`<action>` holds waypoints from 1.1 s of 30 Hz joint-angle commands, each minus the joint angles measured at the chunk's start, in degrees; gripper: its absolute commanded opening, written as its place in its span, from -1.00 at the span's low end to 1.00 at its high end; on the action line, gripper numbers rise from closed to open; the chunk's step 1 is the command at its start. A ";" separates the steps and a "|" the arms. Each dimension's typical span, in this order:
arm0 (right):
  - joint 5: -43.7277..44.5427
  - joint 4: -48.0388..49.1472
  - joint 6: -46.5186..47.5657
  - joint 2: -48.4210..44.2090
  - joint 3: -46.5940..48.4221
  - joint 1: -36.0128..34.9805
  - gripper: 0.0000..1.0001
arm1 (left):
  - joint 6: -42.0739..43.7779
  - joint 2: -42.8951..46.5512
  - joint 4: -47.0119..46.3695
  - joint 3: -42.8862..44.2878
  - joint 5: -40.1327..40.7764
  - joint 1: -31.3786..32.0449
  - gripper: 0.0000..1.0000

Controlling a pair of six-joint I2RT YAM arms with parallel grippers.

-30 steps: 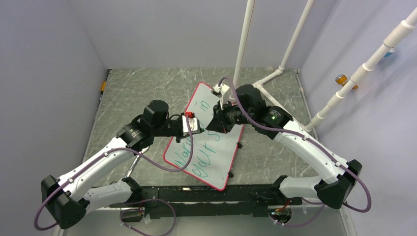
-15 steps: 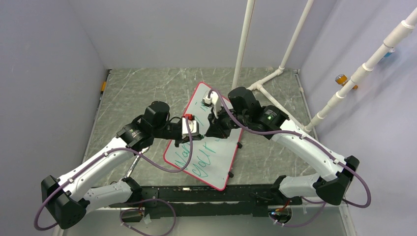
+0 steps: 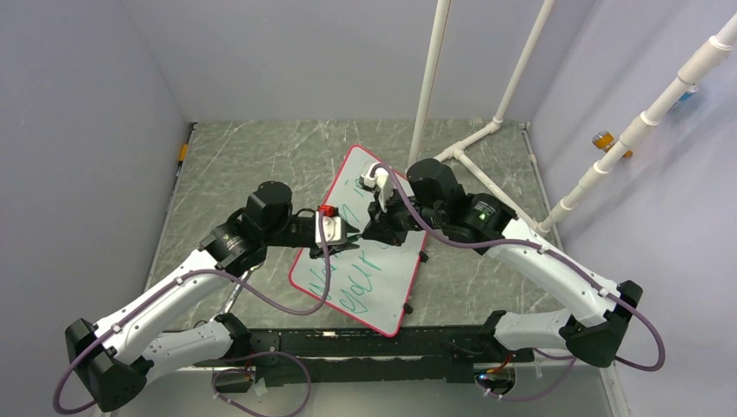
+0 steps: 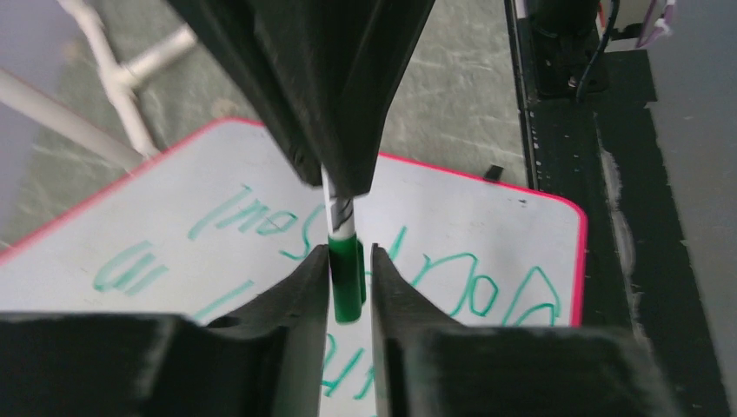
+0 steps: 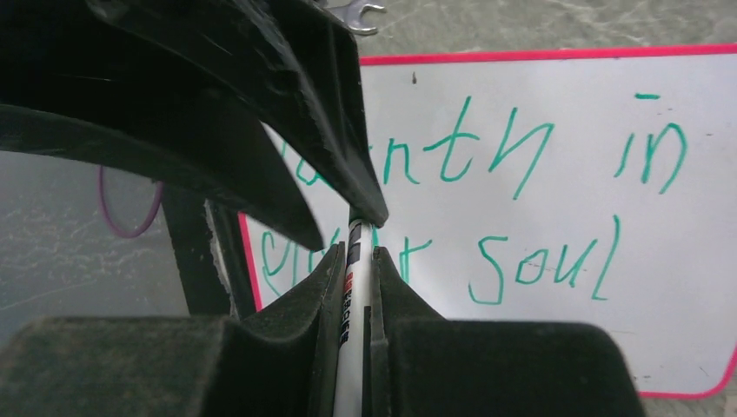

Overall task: Write a sentence on the whiteboard
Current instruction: Insert the whiteboard marker without the cap into the pen cap, then put down the whiteboard marker at the center of the board.

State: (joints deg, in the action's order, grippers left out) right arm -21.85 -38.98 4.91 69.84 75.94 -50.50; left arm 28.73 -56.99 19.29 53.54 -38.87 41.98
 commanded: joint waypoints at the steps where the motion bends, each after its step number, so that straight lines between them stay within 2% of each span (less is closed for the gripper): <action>1: 7.41 4.47 -1.62 -3.56 -0.84 -0.48 -1.00 | 0.58 2.91 -8.90 -0.06 -2.51 0.80 -0.10; 6: 13.69 3.58 -4.72 -6.27 -2.79 0.14 -1.00 | -0.30 3.73 -9.42 -0.26 -1.34 0.23 0.16; 10: 20.15 4.30 -9.07 -9.20 -6.06 0.66 -1.00 | -1.20 4.88 -10.47 -0.76 0.53 0.02 0.23; 12: 26.88 4.35 -12.03 -10.49 -7.90 0.87 -1.00 | -2.25 5.24 -10.65 -0.52 2.03 -0.26 0.24; 14: 34.57 3.93 -15.75 -11.58 -10.34 1.17 -1.00 | -3.86 5.58 -11.39 -0.44 4.52 -0.68 0.29; 16: 42.40 3.31 -19.87 -13.10 -12.84 1.43 -1.00 | -5.16 6.13 -12.36 -0.39 7.34 -1.13 0.44; 18: 50.15 2.92 -24.13 -15.53 -15.82 1.97 -1.00 | -7.22 6.95 -14.00 -0.57 11.53 -1.85 0.44; 22: 57.10 3.02 -31.32 -19.64 -21.82 4.00 -1.00 | -11.89 7.56 -15.26 -0.11 21.53 -3.01 0.50; 25: 59.29 3.22 -35.67 -20.67 -25.52 7.77 -1.00 | -13.72 6.93 -13.01 2.55 30.38 -3.65 0.52; 29: 57.96 7.33 -38.39 -21.12 -31.06 13.41 -1.00 | -14.74 7.97 -10.06 4.13 41.10 -4.56 0.53; 33: 52.97 13.22 -40.45 -19.94 -36.26 19.92 -1.00 | -15.69 12.31 -15.66 -0.29 50.41 -6.14 0.76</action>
State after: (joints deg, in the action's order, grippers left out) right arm 32.97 -33.34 -31.16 49.34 42.98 -34.94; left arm 15.70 -48.75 8.47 54.72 -1.50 37.17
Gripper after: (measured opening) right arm 0.123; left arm 0.829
